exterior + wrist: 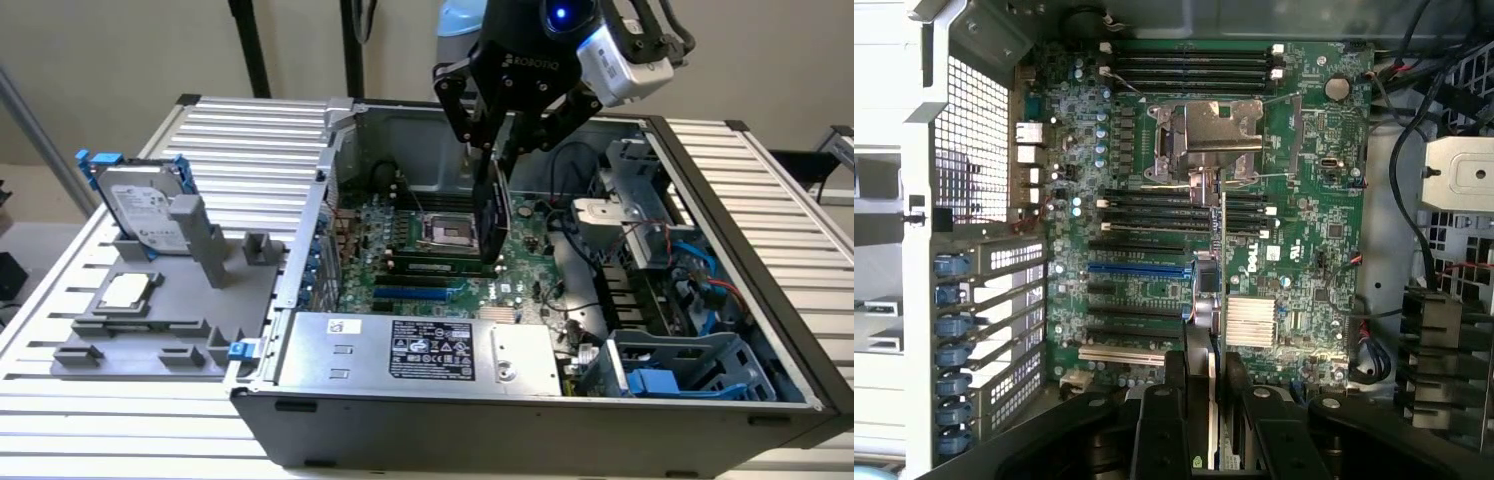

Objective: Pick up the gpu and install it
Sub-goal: 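Insert the gpu into the slot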

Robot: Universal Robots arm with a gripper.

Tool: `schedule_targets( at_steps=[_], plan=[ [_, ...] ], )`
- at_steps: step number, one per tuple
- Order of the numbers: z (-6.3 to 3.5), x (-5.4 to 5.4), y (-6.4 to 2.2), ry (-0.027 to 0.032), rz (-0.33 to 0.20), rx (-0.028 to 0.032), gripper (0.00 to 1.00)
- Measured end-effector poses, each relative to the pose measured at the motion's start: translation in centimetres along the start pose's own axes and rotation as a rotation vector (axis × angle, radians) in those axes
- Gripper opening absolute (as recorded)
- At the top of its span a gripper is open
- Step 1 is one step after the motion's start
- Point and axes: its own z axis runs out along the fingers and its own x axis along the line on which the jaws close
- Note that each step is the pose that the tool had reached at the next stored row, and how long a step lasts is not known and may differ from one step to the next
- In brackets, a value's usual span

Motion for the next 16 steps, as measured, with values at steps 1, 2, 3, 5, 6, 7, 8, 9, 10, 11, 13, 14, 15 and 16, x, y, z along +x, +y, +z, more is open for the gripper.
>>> schedule_targets(
  at_steps=[1,2,3,5,6,7,8,9,10,11,13,14,15,16],
  plan=[
    [0.01,0.0,0.0,-0.0002,-0.014,0.0003,0.27],
    [0.02,0.0,0.0,-0.0005,-0.032,0.0008,0.27],
    [0.03,0.0,0.01,-0.0007,-0.052,0.0021,0.27],
    [0.05,0.0,0.0,-0.001,-0.088,0.0046,0.27],
    [0.07,0.0,0.0,-0.0013,-0.106,0.0059,0.27],
    [0.08,-0.01,0.0,-0.0014,-0.124,0.0071,0.27],
    [0.11,-0.01,0.01,-0.0018,-0.142,0.0079,0.27],
    [0.14,-0.01,0.01,-0.0023,-0.16,0.0087,0.27],
    [0.18,-0.01,0.01,-0.0029,-0.178,0.0093,0.27],
    [0.23,-0.02,0.01,-0.004,-0.196,0.0097,0.27],
    [0.35,-0.03,0.01,-0.0071,-0.23,0.0102,0.27],
    [0.4,-0.03,0.01,-0.0088,-0.249,0.0108,0.27],
    [0.45,-0.04,0.01,-0.0104,-0.266,0.0112,0.27],
    [0.51,-0.04,0.01,-0.012,-0.284,0.0115,0.27]
  ],
)
